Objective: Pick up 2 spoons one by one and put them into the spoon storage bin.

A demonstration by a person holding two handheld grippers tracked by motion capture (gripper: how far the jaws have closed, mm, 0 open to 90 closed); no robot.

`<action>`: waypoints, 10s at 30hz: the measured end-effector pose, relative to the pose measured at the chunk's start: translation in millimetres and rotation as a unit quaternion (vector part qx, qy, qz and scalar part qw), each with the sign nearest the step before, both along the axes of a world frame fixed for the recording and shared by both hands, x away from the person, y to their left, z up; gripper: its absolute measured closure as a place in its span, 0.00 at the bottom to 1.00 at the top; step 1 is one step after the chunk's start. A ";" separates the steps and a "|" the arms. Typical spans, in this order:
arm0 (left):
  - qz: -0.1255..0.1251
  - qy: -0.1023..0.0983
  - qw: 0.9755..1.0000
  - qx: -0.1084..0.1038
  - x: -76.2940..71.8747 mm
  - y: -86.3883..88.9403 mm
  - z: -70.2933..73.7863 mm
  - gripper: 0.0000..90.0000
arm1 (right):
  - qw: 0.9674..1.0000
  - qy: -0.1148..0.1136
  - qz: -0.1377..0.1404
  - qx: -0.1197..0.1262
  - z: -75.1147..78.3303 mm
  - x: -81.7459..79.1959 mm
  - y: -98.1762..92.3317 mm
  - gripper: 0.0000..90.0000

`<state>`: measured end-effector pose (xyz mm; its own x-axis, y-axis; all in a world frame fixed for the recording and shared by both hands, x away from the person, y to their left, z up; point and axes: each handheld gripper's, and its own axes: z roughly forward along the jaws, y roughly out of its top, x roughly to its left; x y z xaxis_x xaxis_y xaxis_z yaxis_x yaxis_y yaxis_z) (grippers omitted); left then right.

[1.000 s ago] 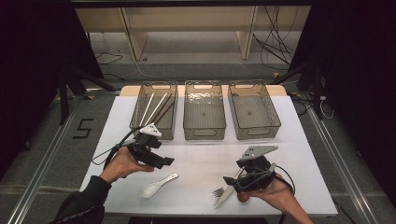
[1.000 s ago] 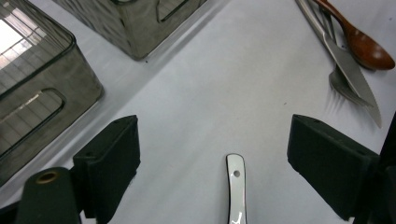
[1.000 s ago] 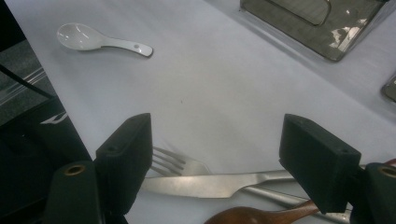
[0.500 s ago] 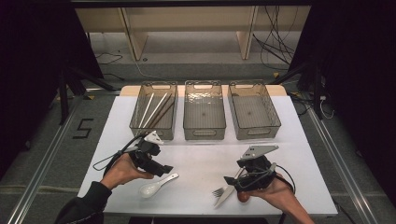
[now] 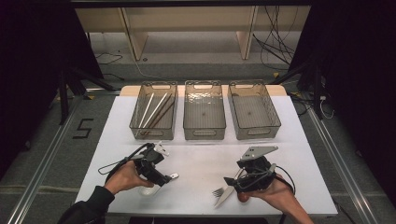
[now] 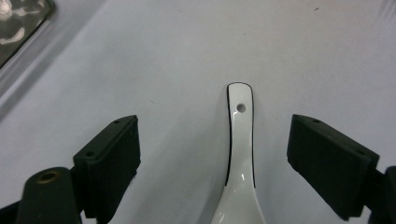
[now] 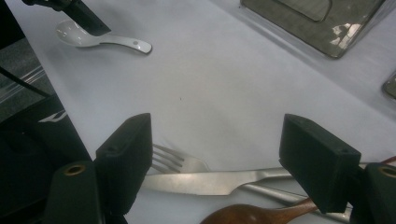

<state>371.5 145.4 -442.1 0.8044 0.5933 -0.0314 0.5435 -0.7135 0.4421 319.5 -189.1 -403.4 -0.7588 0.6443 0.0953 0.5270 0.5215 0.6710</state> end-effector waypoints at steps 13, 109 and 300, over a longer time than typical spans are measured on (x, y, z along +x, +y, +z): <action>-0.017 0.014 0.999 0.037 -0.1 -2.4 -10.1 0.26 | 1.000 0.002 -0.004 0.002 -0.3 0.8 -2.2 0.30; 0.024 -0.023 0.995 -0.095 55.9 -11.1 53.8 0.83 | 1.000 -0.002 -0.009 0.007 2.6 2.0 -2.3 0.30; 0.115 -0.104 0.969 -0.195 -30.9 50.6 32.0 0.19 | 0.974 0.128 -0.150 -0.114 -55.1 72.9 -34.0 0.61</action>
<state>340.6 195.9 -410.1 0.6657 0.7329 -0.1399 0.5383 -0.3419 0.7703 392.4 -223.1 -458.5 -0.5035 0.8598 0.0849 0.8130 0.4383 0.3832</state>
